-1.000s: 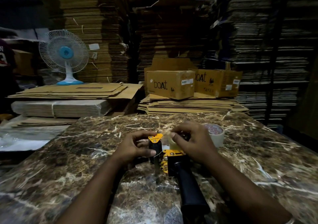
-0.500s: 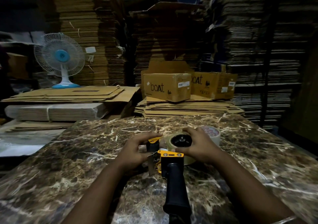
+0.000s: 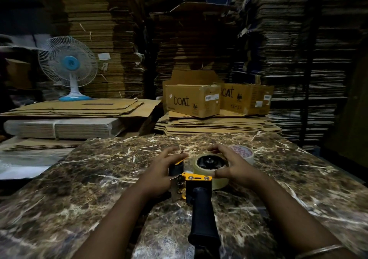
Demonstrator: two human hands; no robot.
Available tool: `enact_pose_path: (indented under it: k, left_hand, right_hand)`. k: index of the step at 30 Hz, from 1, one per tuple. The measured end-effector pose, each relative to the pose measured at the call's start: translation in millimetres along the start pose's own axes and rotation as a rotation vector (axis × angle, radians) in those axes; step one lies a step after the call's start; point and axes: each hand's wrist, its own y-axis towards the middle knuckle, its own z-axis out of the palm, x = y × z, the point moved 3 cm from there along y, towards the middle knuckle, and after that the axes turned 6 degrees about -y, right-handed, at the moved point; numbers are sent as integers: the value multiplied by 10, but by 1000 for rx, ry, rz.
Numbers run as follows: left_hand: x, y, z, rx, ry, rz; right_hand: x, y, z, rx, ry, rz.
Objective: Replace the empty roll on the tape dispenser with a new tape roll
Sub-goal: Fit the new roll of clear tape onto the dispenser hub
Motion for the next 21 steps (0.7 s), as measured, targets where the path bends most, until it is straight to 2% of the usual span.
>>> enact_pose_path:
  k: [6, 11, 21]
  left_hand:
    - [-57, 1, 43, -12, -7, 21]
    - [-4, 28, 82, -59, -20, 23]
    - [-27, 43, 89, -89, 48, 72]
  right_hand:
    - [1, -25, 44, 35, 63, -31]
    - [-23, 17, 70, -41, 22, -20]
    - [-86, 41, 41, -64, 199, -56]
